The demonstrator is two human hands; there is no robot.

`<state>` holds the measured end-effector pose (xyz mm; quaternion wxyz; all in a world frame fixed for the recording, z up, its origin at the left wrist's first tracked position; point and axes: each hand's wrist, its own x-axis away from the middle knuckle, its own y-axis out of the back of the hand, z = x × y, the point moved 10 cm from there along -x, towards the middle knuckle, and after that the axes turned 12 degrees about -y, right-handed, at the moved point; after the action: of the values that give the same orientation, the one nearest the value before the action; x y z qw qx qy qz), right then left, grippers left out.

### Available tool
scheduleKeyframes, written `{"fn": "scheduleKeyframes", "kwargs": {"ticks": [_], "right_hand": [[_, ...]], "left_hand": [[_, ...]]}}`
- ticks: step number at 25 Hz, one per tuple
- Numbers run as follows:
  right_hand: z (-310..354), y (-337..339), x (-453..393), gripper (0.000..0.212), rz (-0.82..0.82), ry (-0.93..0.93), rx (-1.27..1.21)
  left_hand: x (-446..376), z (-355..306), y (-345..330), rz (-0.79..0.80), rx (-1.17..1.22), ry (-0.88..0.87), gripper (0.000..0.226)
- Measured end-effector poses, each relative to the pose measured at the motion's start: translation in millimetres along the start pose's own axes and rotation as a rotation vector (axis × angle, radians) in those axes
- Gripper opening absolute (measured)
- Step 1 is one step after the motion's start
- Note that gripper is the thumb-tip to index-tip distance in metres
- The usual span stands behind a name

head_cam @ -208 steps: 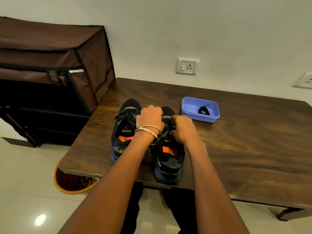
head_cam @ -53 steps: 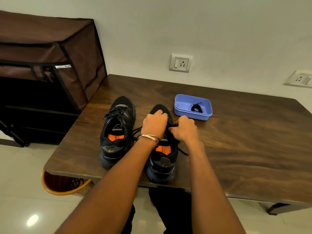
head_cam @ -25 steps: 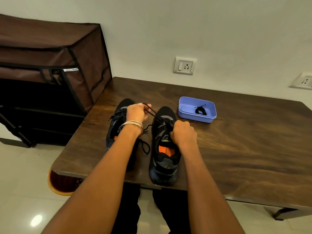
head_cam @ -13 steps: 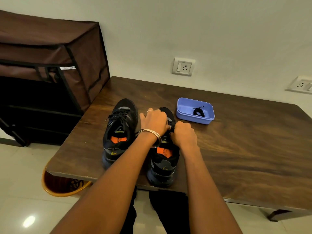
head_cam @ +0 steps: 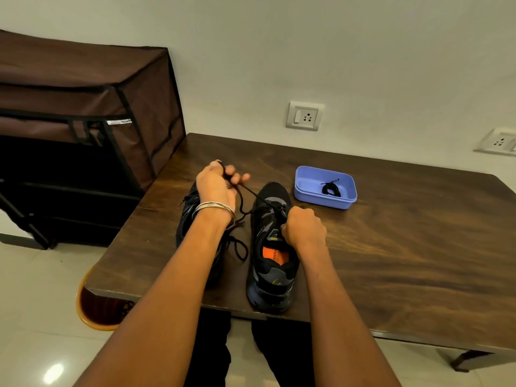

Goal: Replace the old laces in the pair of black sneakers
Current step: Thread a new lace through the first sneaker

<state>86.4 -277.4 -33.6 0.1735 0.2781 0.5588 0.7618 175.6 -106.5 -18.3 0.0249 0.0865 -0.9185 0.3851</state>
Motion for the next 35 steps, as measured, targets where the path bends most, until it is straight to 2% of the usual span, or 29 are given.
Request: {"fn": "scheduleKeyframes", "kwargs": {"ticks": [1,2,4,6,8,10,16,18,20,22,24,25,26,27,28,30,32,34,35], "right_hand": [[-1.0,-0.2,-0.1,0.024,0.006,-0.003,0.0],[-2.2,-0.5,-0.6,0.025,0.015,-0.007,-0.001],[-3.8,-1.6,-2.9,0.027,0.029,-0.014,-0.011],[-4.3,-1.1,-4.5,0.028,0.024,-0.014,-0.018],[-3.7,-1.1,-5.0,0.029,0.014,-0.01,-0.014],[-3.8,-1.5,-5.5,0.027,0.012,-0.009,-0.01],[-4.9,-0.9,-6.4,0.025,0.01,-0.019,-0.015],[-7.0,-0.7,-6.2,0.025,0.008,-0.031,-0.025],[-8.5,-1.1,-5.8,0.026,0.011,-0.037,-0.039],[-7.6,-2.1,-5.6,0.028,0.021,-0.039,-0.043],[-6.9,-2.0,-6.0,0.029,0.03,-0.041,-0.048],[-6.8,-1.6,-6.4,0.03,0.032,-0.042,-0.053],[-5.8,-1.6,-7.0,0.03,0.033,-0.039,-0.055],[-5.5,-1.8,-7.4,0.03,0.034,-0.038,-0.056],[-5.7,-2.3,-7.6,0.03,0.038,-0.038,-0.055],[-5.4,-3.4,-7.8,0.03,0.039,-0.033,-0.052],[-4.9,-2.7,-8.8,0.029,0.027,-0.029,-0.056],[-5.1,-2.0,-9.6,0.029,0.018,-0.031,-0.065],[-5.9,-2.4,-10.5,0.029,0.017,-0.032,-0.065]], "left_hand": [[-1.7,-10.5,1.3,0.061,-0.153,-0.085,0.016],[-3.0,-15.7,-3.7,0.178,-0.445,-0.196,0.014],[6.7,-1.6,-25.3,0.509,-1.09,-0.392,0.014],[20.3,38.9,-37.8,0.783,-1.538,-0.406,0.015],[33.3,60.6,-46.0,0.886,-1.806,-0.43,0.019],[35.3,63.7,-54.0,0.85,-1.937,-0.508,0.022],[46.7,70.4,-62.5,0.845,-2.023,-0.564,0.021],[41.2,67.2,-57.7,0.812,-1.941,-0.472,0.025],[28.5,56.0,-47.9,0.683,-1.561,-0.286,0.029],[20.3,41.8,-37.3,0.454,-0.872,-0.077,0.028],[20.3,28.1,-31.7,0.245,-0.251,0.045,0.024],[19.2,18.7,-30.6,0.2,-0.099,0.047,0.023],[15.3,11.8,-26.2,0.183,-0.066,0.028,0.021],[11.4,5.9,-22.6,0.207,-0.162,-0.018,0.018],[8.6,2.4,-20.4,0.275,-0.375,-0.091,0.015],[9.5,11.6,-25.4,0.517,-0.937,-0.269,0.009],[17.8,44.3,-33.1,0.77,-1.411,-0.354,0.013],[29.5,62.6,-43.3,0.866,-1.735,-0.415,0.016],[32.6,65.0,-48.3,0.843,-1.837,-0.452,0.018]]}}
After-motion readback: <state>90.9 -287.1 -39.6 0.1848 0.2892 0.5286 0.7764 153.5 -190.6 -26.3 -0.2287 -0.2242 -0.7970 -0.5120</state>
